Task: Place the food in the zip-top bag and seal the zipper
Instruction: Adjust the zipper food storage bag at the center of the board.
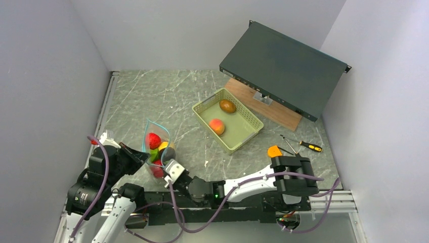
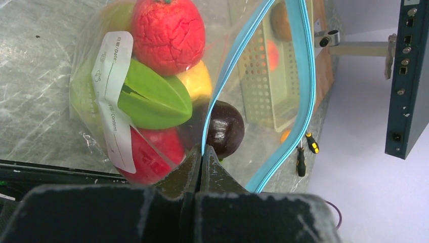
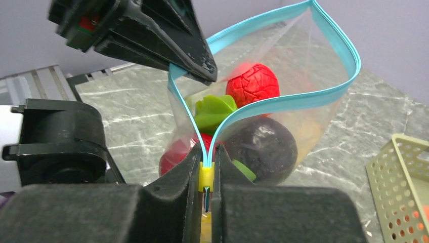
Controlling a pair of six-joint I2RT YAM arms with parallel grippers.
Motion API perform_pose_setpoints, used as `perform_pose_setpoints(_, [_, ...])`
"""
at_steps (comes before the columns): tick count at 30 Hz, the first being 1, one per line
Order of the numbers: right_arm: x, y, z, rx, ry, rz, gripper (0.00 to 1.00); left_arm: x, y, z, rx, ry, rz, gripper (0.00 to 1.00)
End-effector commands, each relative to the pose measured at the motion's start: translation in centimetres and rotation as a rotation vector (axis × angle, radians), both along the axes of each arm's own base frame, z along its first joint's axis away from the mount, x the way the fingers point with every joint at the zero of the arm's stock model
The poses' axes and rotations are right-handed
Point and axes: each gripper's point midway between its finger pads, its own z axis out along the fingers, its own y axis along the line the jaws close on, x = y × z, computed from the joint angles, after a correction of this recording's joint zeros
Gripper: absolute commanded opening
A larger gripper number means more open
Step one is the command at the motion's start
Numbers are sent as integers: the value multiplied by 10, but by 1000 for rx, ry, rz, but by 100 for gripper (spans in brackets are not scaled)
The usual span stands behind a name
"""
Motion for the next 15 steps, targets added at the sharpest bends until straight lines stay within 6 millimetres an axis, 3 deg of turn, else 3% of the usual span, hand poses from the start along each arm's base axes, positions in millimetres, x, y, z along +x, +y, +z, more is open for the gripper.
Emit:
perform_pose_setpoints(1, [10,-11,23,73,7,6,0,0,8,24,-12,-81,49,3])
perform_pose_setpoints(3, [11,-8,24,38,-20,91,0,-1,16,31,42,-118,52,20])
perform_pose_setpoints(7, [19,-12,21,-60,-53,273,0,-2,27,56,237,-242,-38,69])
perform_pose_setpoints(11, [23,-26,25,-181,-74,436,0,-1,27,86,436,-363,-197,83])
perform_pose_setpoints(15, [30,-45,17,-284,-74,507,0,-1,-8,114,543,-588,-500,91])
